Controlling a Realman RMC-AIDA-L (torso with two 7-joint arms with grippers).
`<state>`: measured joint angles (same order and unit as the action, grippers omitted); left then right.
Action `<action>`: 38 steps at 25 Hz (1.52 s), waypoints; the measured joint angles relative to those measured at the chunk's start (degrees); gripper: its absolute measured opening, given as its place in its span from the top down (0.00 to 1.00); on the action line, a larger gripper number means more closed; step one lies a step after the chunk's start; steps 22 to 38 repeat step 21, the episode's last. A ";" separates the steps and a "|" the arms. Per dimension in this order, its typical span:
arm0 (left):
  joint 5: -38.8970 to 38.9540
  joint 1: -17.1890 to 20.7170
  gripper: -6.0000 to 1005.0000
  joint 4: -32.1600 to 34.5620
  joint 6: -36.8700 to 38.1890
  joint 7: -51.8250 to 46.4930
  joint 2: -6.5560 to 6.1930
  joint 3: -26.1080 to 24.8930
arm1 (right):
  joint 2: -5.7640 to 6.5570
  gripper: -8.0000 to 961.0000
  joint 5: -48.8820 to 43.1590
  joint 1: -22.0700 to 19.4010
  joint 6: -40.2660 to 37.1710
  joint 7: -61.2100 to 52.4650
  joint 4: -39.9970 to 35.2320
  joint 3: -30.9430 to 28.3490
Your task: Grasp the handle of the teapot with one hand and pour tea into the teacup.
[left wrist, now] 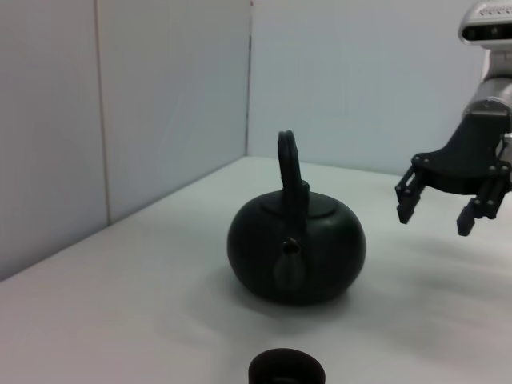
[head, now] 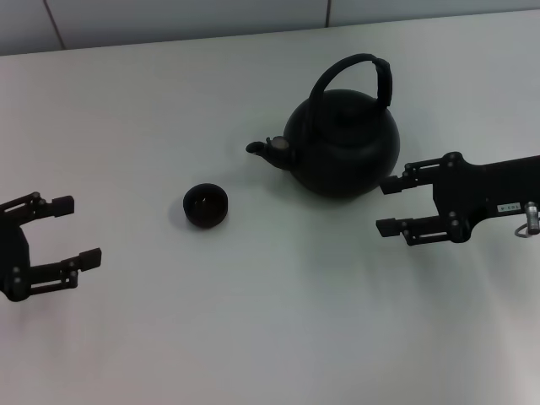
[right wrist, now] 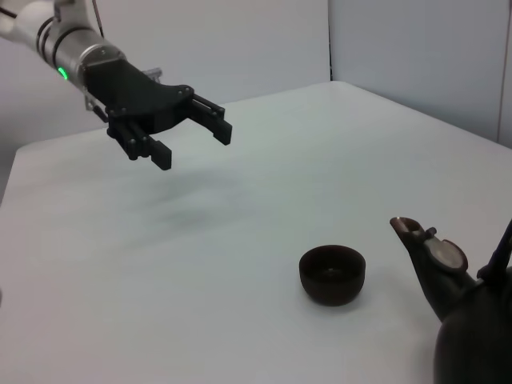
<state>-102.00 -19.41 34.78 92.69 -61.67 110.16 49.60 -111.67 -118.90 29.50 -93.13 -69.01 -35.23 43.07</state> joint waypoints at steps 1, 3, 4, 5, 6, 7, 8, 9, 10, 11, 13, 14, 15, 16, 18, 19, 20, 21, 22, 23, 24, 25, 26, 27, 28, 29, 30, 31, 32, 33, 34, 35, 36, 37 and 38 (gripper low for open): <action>-0.65 -0.61 0.17 0.06 0.05 -0.43 -0.11 -0.07 | -0.21 0.33 -0.04 -0.06 0.05 0.33 -0.15 -0.25; -2.16 -1.63 0.17 0.33 0.00 -1.27 -0.18 -0.09 | -0.32 0.33 -0.06 -0.11 0.09 0.52 -0.23 -0.36; -3.53 -2.30 0.17 0.64 -0.12 -1.93 -0.20 -0.14 | -0.49 0.33 -0.06 -0.24 0.31 0.72 -0.53 -0.42; -3.53 -2.30 0.17 0.64 -0.12 -1.93 -0.20 -0.14 | -0.49 0.33 -0.06 -0.24 0.31 0.72 -0.53 -0.42; -4.14 -2.58 0.17 0.78 -0.18 -2.17 -0.21 -0.17 | -0.56 0.33 -0.03 -0.30 0.51 0.79 -0.71 -0.42; -4.50 -2.76 0.17 0.84 -0.17 -2.27 -0.22 -0.18 | -0.59 0.33 0.03 -0.33 0.63 0.79 -0.75 -0.43; -4.70 -2.91 0.17 0.86 -0.17 -2.30 -0.22 -0.19 | -0.61 0.33 0.08 -0.34 0.71 0.80 -0.77 -0.42; -4.98 -3.13 0.17 0.91 -0.18 -2.46 -0.26 -0.20 | -0.85 0.33 0.13 -0.35 0.76 0.81 -0.82 -0.42; -4.98 -3.13 0.17 0.91 -0.18 -2.46 -0.26 -0.20 | -0.85 0.33 0.13 -0.35 0.76 0.81 -0.82 -0.42; -5.16 -3.24 0.17 1.00 -0.25 -2.71 -0.37 -0.21 | -1.01 0.33 0.13 -0.35 0.78 0.81 -0.89 -0.41; -5.16 -3.27 0.17 1.15 -0.26 -2.74 -0.39 -0.21 | -1.23 0.33 0.13 -0.35 0.83 0.81 -1.01 -0.39; -5.17 -3.32 0.17 1.41 -0.27 -2.79 -0.41 -0.21 | -1.30 0.33 0.15 -0.33 0.87 0.82 -1.05 -0.38; -5.17 -3.32 0.17 1.41 -0.27 -2.79 -0.41 -0.21 | -1.30 0.33 0.15 -0.33 0.87 0.82 -1.05 -0.38; -5.18 -3.32 0.17 1.49 -0.24 -2.84 -0.42 -0.21 | -1.38 0.33 0.15 -0.27 0.94 0.82 -1.06 -0.36; -5.20 -3.28 0.17 1.54 -0.19 -2.89 -0.43 -0.21 | -1.41 0.33 0.15 -0.24 0.98 0.81 -1.07 -0.36; -5.21 -3.15 0.17 1.54 -0.16 -2.90 -0.44 -0.21 | -1.48 0.33 0.15 -0.17 1.02 0.82 -1.07 -0.35; -5.21 -3.15 0.17 1.54 -0.16 -2.90 -0.44 -0.21 | -1.48 0.33 0.15 -0.17 1.02 0.82 -1.07 -0.35; -5.22 -3.12 0.17 1.54 -0.16 -2.91 -0.45 -0.21 | -1.50 0.33 0.16 -0.16 1.03 0.82 -1.07 -0.35; -5.22 -3.12 0.17 1.54 -0.16 -2.91 -0.45 -0.21 | -1.50 0.33 0.16 -0.16 1.03 0.82 -1.07 -0.35; -5.22 -3.12 0.17 1.54 -0.16 -2.91 -0.45 -0.21 | -1.50 0.33 0.16 -0.16 1.03 0.82 -1.07 -0.35; -5.22 -3.12 0.17 1.54 -0.16 -2.91 -0.45 -0.21 | -1.50 0.33 0.16 -0.16 1.03 0.82 -1.07 -0.35; -5.22 -3.12 0.17 1.54 -0.16 -2.91 -0.45 -0.21 | -1.50 0.33 0.16 -0.16 1.03 0.82 -1.07 -0.35; -5.22 -3.12 0.17 1.54 -0.16 -2.91 -0.45 -0.21 | -1.50 0.33 0.16 -0.16 1.03 0.82 -1.07 -0.35; -5.22 -3.12 0.17 1.54 -0.16 -2.91 -0.45 -0.21 | -1.50 0.33 0.16 -0.16 1.03 0.82 -1.07 -0.35; -5.22 -3.12 0.17 1.54 -0.16 -2.91 -0.45 -0.21 | -1.50 0.33 0.16 -0.16 1.03 0.82 -1.07 -0.35; -5.22 -3.12 0.17 1.54 -0.16 -2.91 -0.45 -0.21 | -1.50 0.33 0.16 -0.16 1.03 0.82 -1.07 -0.35; -5.22 -3.12 0.17 1.54 -0.16 -2.91 -0.45 -0.21 | -1.50 0.33 0.16 -0.16 1.03 0.82 -1.07 -0.35; -5.22 -3.12 0.17 1.54 -0.16 -2.91 -0.45 -0.21 | -1.50 0.33 0.16 -0.16 1.03 0.82 -1.07 -0.35; -5.22 -3.12 0.17 1.54 -0.16 -2.91 -0.45 -0.21 | -1.50 0.33 0.16 -0.16 1.03 0.82 -1.07 -0.35; -5.22 -3.12 0.17 1.54 -0.16 -2.91 -0.45 -0.21 | -1.50 0.33 0.16 -0.16 1.03 0.82 -1.07 -0.35; -5.22 -3.12 0.17 1.54 -0.16 -2.91 -0.45 -0.21 | -1.50 0.33 0.16 -0.16 1.03 0.82 -1.07 -0.35; -5.22 -3.12 0.17 1.54 -0.16 -2.91 -0.45 -0.21 | -1.50 0.33 0.16 -0.16 1.03 0.82 -1.07 -0.35; -5.22 -3.12 0.17 1.54 -0.16 -2.91 -0.45 -0.21 | -1.50 0.33 0.16 -0.16 1.03 0.82 -1.07 -0.35; -5.22 -3.12 0.17 1.54 -0.16 -2.91 -0.45 -0.21 | -1.50 0.33 0.16 -0.16 1.03 0.82 -1.07 -0.35; -5.22 -3.12 0.17 1.54 -0.16 -2.91 -0.45 -0.21 | -1.50 0.33 0.16 -0.16 1.03 0.82 -1.07 -0.35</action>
